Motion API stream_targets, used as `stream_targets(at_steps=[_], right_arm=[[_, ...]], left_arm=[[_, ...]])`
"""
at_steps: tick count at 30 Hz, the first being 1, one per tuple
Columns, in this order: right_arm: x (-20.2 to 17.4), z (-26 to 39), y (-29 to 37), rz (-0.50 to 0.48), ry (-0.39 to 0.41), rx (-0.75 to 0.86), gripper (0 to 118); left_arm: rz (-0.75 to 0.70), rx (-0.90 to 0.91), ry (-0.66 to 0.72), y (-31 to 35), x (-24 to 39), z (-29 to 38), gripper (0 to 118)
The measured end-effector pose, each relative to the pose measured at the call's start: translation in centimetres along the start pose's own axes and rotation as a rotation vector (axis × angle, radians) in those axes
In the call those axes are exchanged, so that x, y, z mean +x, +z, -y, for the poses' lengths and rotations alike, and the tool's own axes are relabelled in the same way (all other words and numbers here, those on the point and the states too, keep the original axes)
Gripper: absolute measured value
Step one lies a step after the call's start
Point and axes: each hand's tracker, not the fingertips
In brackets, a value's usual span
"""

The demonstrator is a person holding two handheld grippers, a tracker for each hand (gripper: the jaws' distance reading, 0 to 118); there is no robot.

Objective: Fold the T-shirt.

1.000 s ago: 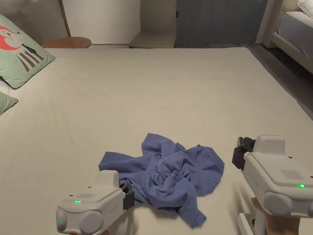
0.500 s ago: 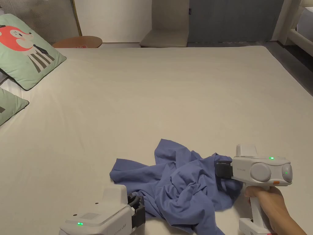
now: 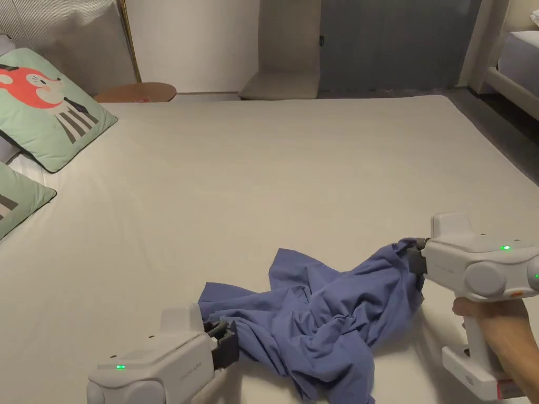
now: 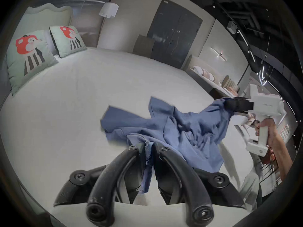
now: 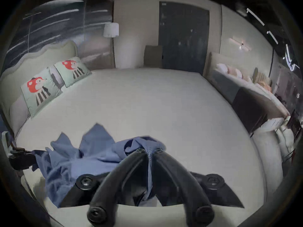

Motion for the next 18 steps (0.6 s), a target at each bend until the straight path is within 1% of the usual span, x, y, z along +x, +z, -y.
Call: stream_targets(at_steps=[2, 4, 6, 9, 13, 16, 18], right_arm=[[0.5, -2.1, 2.0, 0.031, 0.027, 0.068, 0], [1.8, -4.4, 3.2, 0.06, 0.036, 0.125, 0], [2.7, -6.9, 4.5, 0.076, 0.038, 0.162, 0], [3.1, -10.5, 6.4, 0.129, 0.052, 0.248, 0], [4.5, -14.4, 6.9, 0.193, 0.048, 0.335, 0], [5.4, -17.7, 7.4, 0.216, 0.036, 0.365, 1], [5.9, -19.6, 7.0, 0.244, 0.043, 0.387, 1]], left_arm=[[-0.013, 0.039, -0.015, 0.8, -0.5, -2.0, 8], [-0.042, 0.099, -0.033, 1.7, -1.1, -4.7, 8], [-0.072, 0.151, -0.058, 2.8, -1.9, -8.2, 8], [-0.098, 0.222, -0.076, 4.1, -3.0, -13.6, 8], [-0.165, 0.327, -0.096, 5.7, -3.5, -20.8, 8], [-0.205, 0.352, -0.115, 5.9, -3.6, -26.0, 8], [-0.228, 0.379, -0.125, 6.0, -3.5, -29.0, 8]])
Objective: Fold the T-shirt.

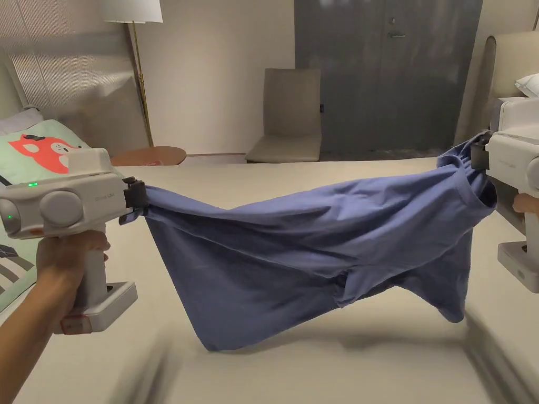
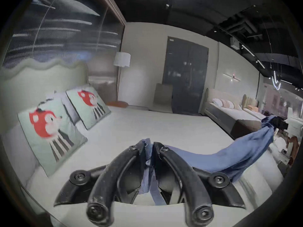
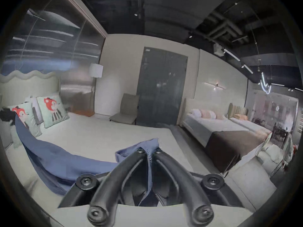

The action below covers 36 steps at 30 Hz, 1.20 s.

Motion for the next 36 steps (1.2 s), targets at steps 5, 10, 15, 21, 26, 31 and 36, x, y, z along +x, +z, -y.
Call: stream_targets(at_steps=[5, 10, 15, 21, 26, 31, 36], right_arm=[[1.2, -3.4, -2.1, 0.01, -0.065, 0.056, 1], [0.4, -4.7, -4.2, 0.032, -0.078, 0.144, 1], [-1.0, -3.8, -6.7, 0.012, -0.083, 0.158, 1], [-2.5, 0.0, -9.4, -0.024, -0.098, 0.088, 1], [-4.8, 4.8, -10.0, -0.027, -0.062, 0.042, 1], [-6.8, 10.4, -8.9, -0.003, -0.044, -0.004, 1], [-8.2, 15.7, -5.7, 0.0, 0.012, -0.076, 1]], left_arm=[[-0.058, 0.059, -0.023, -2.8, -0.2, -5.6, 8], [-0.087, 0.128, -0.013, -5.8, -0.4, -8.4, 8], [-0.125, 0.146, -0.01, -8.2, -1.0, -8.1, 8], [-0.154, 0.11, -0.014, -10.6, -3.0, -5.0, 8], [-0.192, 0.089, -0.04, -11.6, -4.3, -0.5, 8], [-0.221, 0.072, -0.08, -10.6, -4.8, 4.9, 8], [-0.238, 0.009, -0.093, -8.1, -5.4, 11.0, 8]])
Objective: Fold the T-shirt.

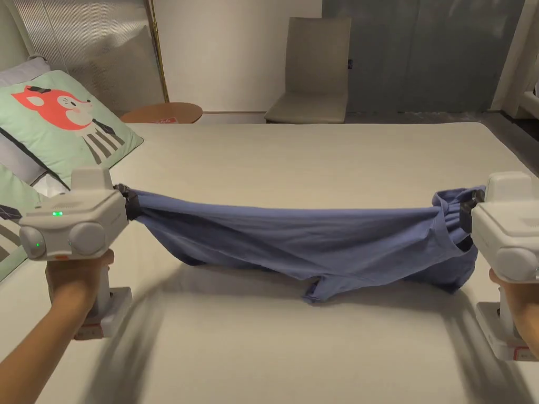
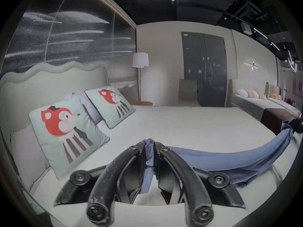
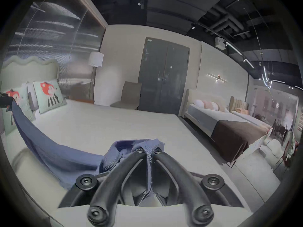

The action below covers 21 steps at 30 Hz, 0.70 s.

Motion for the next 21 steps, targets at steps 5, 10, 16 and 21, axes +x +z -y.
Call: stream_targets(at_steps=[5, 10, 16, 21], right_arm=[[0.6, 4.8, 3.1, -0.006, -0.074, -0.083, 1], [1.2, 8.6, 7.9, -0.018, -0.108, -0.133, 1], [1.3, 12.8, 13.6, -0.035, -0.133, -0.209, 1], [1.7, 16.3, 17.5, -0.052, -0.126, -0.314, 1]], left_arm=[[0.009, -0.095, 0.033, 3.6, -1.0, 5.6, 8], [0.001, -0.162, 0.04, 8.0, -1.7, 10.9, 8], [-0.022, -0.227, 0.036, 13.6, -2.8, 16.3, 8], [-0.031, -0.296, 0.014, 18.1, -4.0, 20.1, 8]])
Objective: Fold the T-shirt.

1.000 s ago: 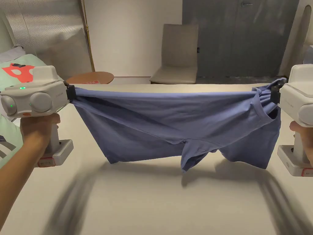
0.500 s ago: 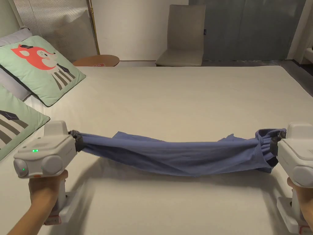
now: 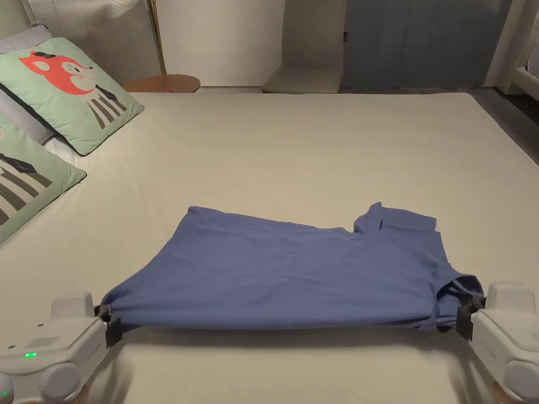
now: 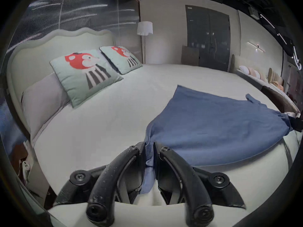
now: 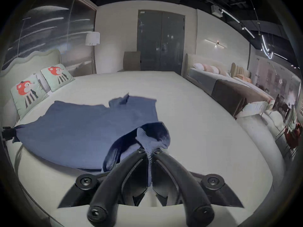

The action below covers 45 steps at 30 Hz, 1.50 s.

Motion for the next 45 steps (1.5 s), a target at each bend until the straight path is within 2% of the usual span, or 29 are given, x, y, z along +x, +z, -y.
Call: stream_targets(at_steps=[4, 7, 12, 14, 17, 18, 19, 20, 22, 23, 24, 28, 34, 38, 39, 41, 44, 45], right_arm=[[0.4, 3.1, 2.1, -0.003, -0.007, -0.08, 1], [0.3, 5.1, 2.7, 0.01, 0.017, -0.136, 1], [-0.2, 7.2, 1.9, 0.015, 0.035, -0.239, 1], [-0.7, 7.3, 2.4, 0.026, 0.031, -0.207, 1], [-0.4, 6.2, 2.5, 0.017, 0.002, -0.221, 3], [-0.4, 5.8, 2.7, 0.009, -0.012, -0.228, 8], [-0.6, 5.2, 3.1, 0.009, -0.018, -0.218, 23], [-0.2, 4.6, 3.0, 0.006, -0.025, -0.194, 44], [-0.7, 2.7, 3.9, 0.008, -0.032, -0.124, 93], [-1.0, 1.6, 4.4, 0.011, -0.037, -0.081, 104], [-1.6, 0.2, 5.9, 0.006, -0.038, -0.02, 108], [-2.9, -4.3, 8.4, -0.007, -0.025, 0.151, 107], [-4.8, -8.3, 11.6, -0.012, 0.0, 0.384, 107], [-5.7, -9.1, 12.0, 0.01, 0.024, 0.435, 105], [-5.8, -9.0, 11.9, 0.012, 0.03, 0.448, 101], [-6.0, -8.9, 11.9, 0.021, 0.035, 0.47, 77], [-6.2, -8.8, 11.9, 0.027, 0.043, 0.489, 61], [-6.2, -8.8, 11.9, 0.025, 0.045, 0.492, 42]], left_arm=[[-0.016, -0.066, -0.013, 2.1, -0.8, 3.2, 8], [-0.015, -0.124, -0.016, 3.1, -1.1, 5.0, 8], [-0.028, -0.193, -0.018, 1.7, -1.4, 6.5, 8], [-0.042, -0.186, -0.021, 1.3, -1.3, 6.4, 8], [-0.059, -0.201, -0.029, 1.5, -0.7, 5.5, 11], [-0.065, -0.204, -0.027, 1.6, -0.7, 5.0, 18], [-0.064, -0.204, -0.022, 1.6, -0.7, 4.4, 39], [-0.055, -0.194, -0.012, 1.7, -0.7, 3.8, 57], [-0.023, -0.125, 0.039, 2.6, 0.3, 1.9, 95], [-0.003, -0.083, 0.059, 3.0, 0.7, 0.8, 104], [0.031, -0.027, 0.075, 3.6, 1.2, -0.6, 105], [0.091, 0.175, 0.083, 6.5, 4.4, -5.3, 105], [0.168, 0.45, 0.018, 10.3, 9.1, -9.6, 106], [0.193, 0.531, -0.038, 11.1, 11.0, -10.2, 106], [0.198, 0.549, -0.059, 11.2, 11.5, -10.1, 106], [0.198, 0.572, -0.079, 11.1, 12.0, -9.8, 104], [0.219, 0.574, -0.105, 11.1, 12.8, -9.4, 97], [0.227, 0.58, -0.107, 10.9, 12.9, -9.2, 83]])
